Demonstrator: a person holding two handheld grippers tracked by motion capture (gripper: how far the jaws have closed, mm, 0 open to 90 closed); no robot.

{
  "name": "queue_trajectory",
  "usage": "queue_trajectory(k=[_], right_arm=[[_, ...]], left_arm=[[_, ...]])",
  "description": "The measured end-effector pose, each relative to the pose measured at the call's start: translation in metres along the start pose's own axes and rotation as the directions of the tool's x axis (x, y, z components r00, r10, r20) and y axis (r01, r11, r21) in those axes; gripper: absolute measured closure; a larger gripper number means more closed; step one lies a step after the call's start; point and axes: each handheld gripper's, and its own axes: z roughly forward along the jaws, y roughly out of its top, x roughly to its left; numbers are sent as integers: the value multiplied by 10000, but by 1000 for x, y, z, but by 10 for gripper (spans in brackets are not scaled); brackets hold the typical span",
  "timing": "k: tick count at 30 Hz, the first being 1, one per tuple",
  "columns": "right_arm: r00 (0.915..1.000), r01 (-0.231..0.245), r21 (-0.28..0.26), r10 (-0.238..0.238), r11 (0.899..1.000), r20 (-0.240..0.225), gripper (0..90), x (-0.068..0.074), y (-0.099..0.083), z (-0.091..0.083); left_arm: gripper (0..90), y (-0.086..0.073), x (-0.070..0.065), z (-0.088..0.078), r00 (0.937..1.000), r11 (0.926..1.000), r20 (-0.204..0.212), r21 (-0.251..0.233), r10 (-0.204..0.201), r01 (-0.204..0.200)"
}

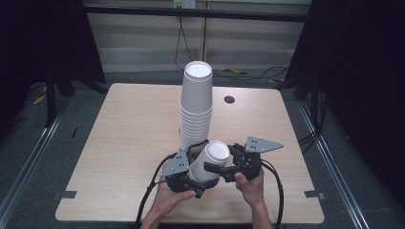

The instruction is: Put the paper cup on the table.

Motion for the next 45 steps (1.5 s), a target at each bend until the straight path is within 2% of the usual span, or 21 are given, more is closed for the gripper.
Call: queue_trajectory(k=[8,10,12,14,22,24,26,28,32,36,38,44,45], right_arm=[[10000,4,135,-4,9999,-22,218,-1,-3,0],[10000,-46,159,48,9999,-64,208,-2,-3,1],[9999,-14,132,15,9999,-112,170,-3,-3,1],[10000,-40,51,41,10000,-50,137,-3,-2,1],[10000,-69,58,69,10000,-47,136,-4,-4,-4],[10000,-100,41,100,9999,-6,136,-5,-5,-6],[9999,-114,27,114,9999,29,136,-5,-7,-9],[9999,-57,13,57,10000,125,137,-4,-8,-12],[9994,0,-31,1,10000,344,137,-4,-10,-19],[9983,-30,117,24,9999,577,139,-5,-12,-25],[9965,-40,272,17,9996,835,150,-5,-13,-27],[9961,-70,596,18,9982,885,159,-6,-17,-30],[9953,53,923,-142,9957,957,159,-5,-19,-31]], left_arm=[[129,0,1,0,9999,9994,137,350,-68,63],[134,0,1,-1,9998,9996,142,274,-104,100],[137,0,2,-2,9999,9993,83,353,-100,97],[139,0,3,-3,9996,9985,208,510,-197,187],[141,0,8,-9,9992,9956,82,861,-390,381],[141,1,8,-11,9993,9942,-24,1009,-370,371],[141,1,8,-12,9994,9934,56,1096,-354,346],[141,4,7,-12,9998,9904,30,1374,-179,173],[141,7,8,-15,9999,9885,-38,1507,-109,113],[141,8,11,-20,9999,9857,-87,1683,-52,66],[141,8,11,-22,10000,9848,-55,1734,-47,56],[142,8,12,-24,9999,9762,-55,2169,91,-77],[142,8,12,-25,9999,9732,-52,2295,151,-135]])
